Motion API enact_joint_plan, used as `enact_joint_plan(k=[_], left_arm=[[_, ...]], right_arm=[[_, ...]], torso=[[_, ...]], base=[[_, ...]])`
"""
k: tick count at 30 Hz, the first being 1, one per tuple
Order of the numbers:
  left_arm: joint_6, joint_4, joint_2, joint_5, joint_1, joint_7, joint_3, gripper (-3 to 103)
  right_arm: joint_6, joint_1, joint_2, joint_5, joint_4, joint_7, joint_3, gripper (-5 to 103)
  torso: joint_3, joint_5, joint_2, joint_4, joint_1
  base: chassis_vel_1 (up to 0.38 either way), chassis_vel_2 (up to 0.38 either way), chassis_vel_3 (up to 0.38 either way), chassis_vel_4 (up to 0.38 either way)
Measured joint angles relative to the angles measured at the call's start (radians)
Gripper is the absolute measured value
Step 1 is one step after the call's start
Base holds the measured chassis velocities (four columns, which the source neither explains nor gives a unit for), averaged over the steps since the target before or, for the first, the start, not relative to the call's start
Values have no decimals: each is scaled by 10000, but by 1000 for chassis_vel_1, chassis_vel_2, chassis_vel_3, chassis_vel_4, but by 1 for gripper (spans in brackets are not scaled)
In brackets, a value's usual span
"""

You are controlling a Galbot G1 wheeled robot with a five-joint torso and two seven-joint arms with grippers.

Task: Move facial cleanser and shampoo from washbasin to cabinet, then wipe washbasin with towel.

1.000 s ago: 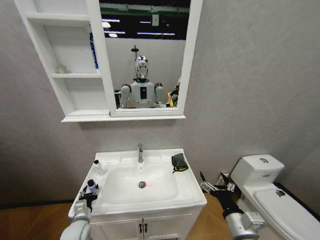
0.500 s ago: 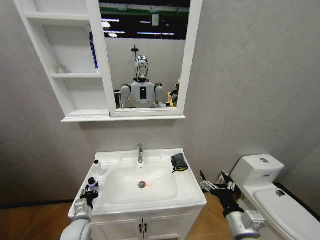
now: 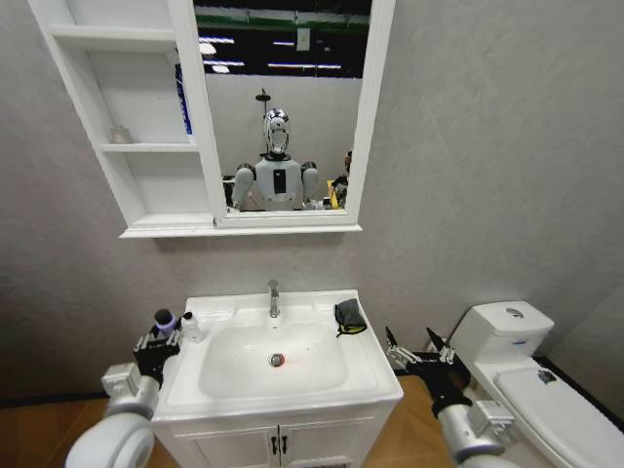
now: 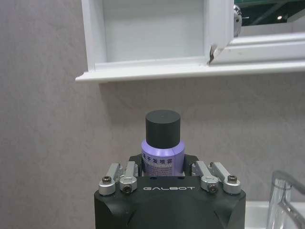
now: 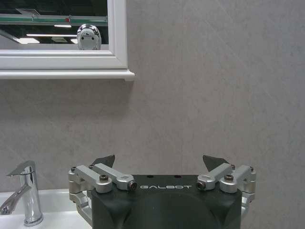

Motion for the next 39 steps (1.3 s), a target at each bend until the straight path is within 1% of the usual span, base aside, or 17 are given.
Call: enact_joint_plan(k=[3, 4, 7, 8, 10, 15, 18, 19, 22, 24, 27, 28, 30, 31, 34, 38, 39], left_arm=[[340, -66, 833, -1089, -738, -390, -109, 43], [340, -66, 833, -1089, -738, -390, -109, 43], [904, 27, 1863, -2219, -1712, -814, -153, 43], [904, 27, 1863, -2219, -1712, -814, -153, 43], [1112, 369, 2432, -2683, -2413, -968, -16, 43], [1391, 1085, 3132, -3308, -3619, -1024, 234, 43], [1783, 1958, 3790, -4200, -5107, -1007, 507, 43], [1783, 1958, 3790, -4200, -5107, -1007, 507, 43], [2184, 2725, 4241, -4630, -6214, -558, 753, 43], [2270, 2998, 4344, -4724, -6559, -436, 915, 43], [2360, 3940, 4486, -5061, -7948, -234, 1841, 43], [2360, 3940, 4486, -5061, -7948, -234, 1841, 43], [2360, 4611, 4436, -5163, -9019, -162, 2588, 43], [2360, 4611, 4436, -5163, -9019, -162, 2588, 43], [2351, 5597, 4240, -4960, -10160, -3, 3367, 43], [2346, 6301, 4130, -4640, -10842, 238, 3898, 43], [2341, 6725, 4039, -4488, -11289, 421, 4279, 43]], right_arm=[[-19, -23, 3, -8, 28, 0, 0, 100], [-19, -23, 3, -8, 28, 0, 0, 100], [-35, -77, 24, -44, 68, 0, -13, 100], [-35, -77, 24, -44, 68, 0, -13, 100], [-37, -115, 43, -72, 78, 0, -23, 100], [-57, -140, 54, -133, 78, 0, -25, 100], [-77, -139, 60, -230, 10, 17, -34, 100], [-77, -139, 60, -230, 10, 17, -34, 100], [-88, -139, 63, -285, -46, 24, -63, 100], [-93, -136, 61, -298, -61, 24, -68, 100], [-104, -123, 61, -319, -104, 25, -89, 100], [-104, -123, 61, -319, -104, 25, -89, 100], [-105, -133, 64, -335, -134, 25, -94, 100], [-105, -133, 64, -335, -134, 25, -94, 100], [-102, -174, 62, -328, -134, 29, -46, 100], [-91, -201, 45, -308, -130, 38, 12, 100], [-75, -201, 32, -299, -140, 40, 24, 100]], torso=[[0, -1, 0, -2, 0], [0, -1, 0, -2, 0], [0, 1, 0, -1, 0], [0, 1, 0, -1, 0], [0, 1, 0, -2, 0], [1, 0, 0, -2, 2], [1, 1, 0, -3, 3], [1, 1, 0, -3, 3], [1, 3, 0, 0, 3], [1, 2, 0, 0, 3], [1, 0, -1, -1, 3], [1, 0, -1, -1, 3], [1, 2, 0, -4, 3], [1, 2, 0, -4, 3], [1, 2, 0, -3, 3], [1, 1, 0, 0, 3], [1, 0, 0, 2, 3]], base=[[0, 0, 0, 0], [0, 0, 0, 0], [0, 0, 0, 0], [0, 0, 0, 0], [0, 0, 0, 0], [0, 0, 0, 0], [0, 0, 0, 0], [0, 0, 0, 0], [0, 0, 0, 0], [0, 0, 0, 0], [0, 0, 0, 0], [0, 0, 0, 0], [0, 0, 0, 0], [0, 0, 0, 0], [0, 0, 0, 0], [0, 0, 0, 0], [0, 0, 0, 0]])
